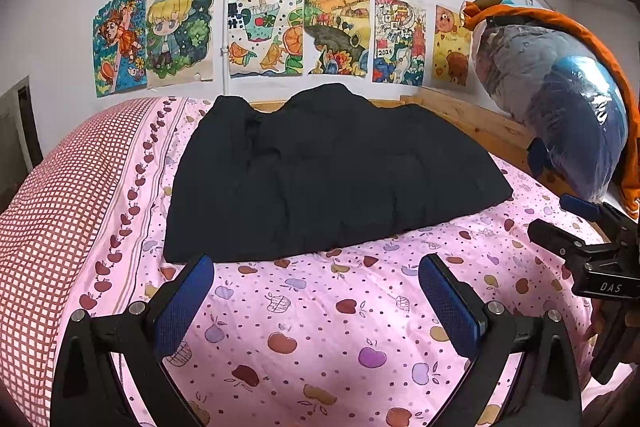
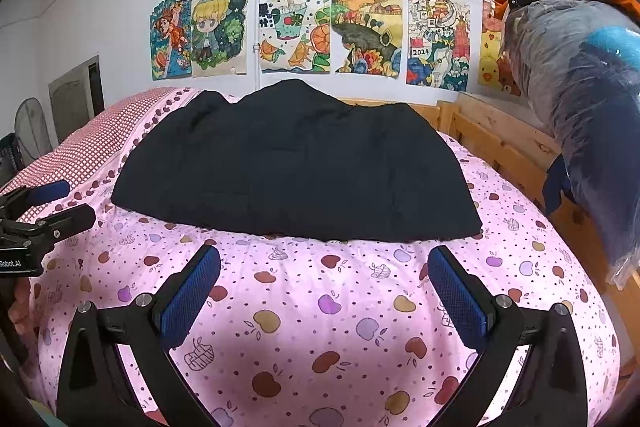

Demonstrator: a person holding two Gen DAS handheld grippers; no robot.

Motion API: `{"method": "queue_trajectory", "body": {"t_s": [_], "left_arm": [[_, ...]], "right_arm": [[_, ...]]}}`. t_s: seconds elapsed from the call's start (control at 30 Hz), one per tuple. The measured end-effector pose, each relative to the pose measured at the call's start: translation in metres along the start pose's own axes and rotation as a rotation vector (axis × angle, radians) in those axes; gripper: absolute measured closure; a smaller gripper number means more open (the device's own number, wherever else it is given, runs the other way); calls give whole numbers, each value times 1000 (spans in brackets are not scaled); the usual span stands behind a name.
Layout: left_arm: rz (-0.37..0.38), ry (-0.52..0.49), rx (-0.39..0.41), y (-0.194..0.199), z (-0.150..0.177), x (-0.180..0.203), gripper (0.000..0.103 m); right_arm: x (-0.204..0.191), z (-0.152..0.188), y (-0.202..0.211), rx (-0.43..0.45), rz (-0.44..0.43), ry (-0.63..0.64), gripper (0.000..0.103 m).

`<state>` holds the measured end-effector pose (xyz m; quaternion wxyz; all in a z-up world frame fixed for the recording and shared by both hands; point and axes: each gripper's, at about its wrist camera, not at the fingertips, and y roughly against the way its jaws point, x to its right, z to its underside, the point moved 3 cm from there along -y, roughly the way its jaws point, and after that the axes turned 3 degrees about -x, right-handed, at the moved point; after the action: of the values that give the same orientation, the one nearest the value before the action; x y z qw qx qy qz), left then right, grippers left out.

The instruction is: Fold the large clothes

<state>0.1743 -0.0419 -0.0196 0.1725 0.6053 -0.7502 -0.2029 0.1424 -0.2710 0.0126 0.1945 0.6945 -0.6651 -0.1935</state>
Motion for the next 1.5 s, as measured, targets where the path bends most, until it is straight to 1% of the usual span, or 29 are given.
{"method": "queue_trajectory", "body": {"t_s": [0.3, 1.5], "left_arm": [[2, 1, 13, 2, -3, -1, 0], [2, -12, 16, 3, -3, 1, 0]], "right_arm": [[-2, -1, 1, 9, 0, -3, 1], [0, -2, 2, 15, 2, -7, 1]]}}
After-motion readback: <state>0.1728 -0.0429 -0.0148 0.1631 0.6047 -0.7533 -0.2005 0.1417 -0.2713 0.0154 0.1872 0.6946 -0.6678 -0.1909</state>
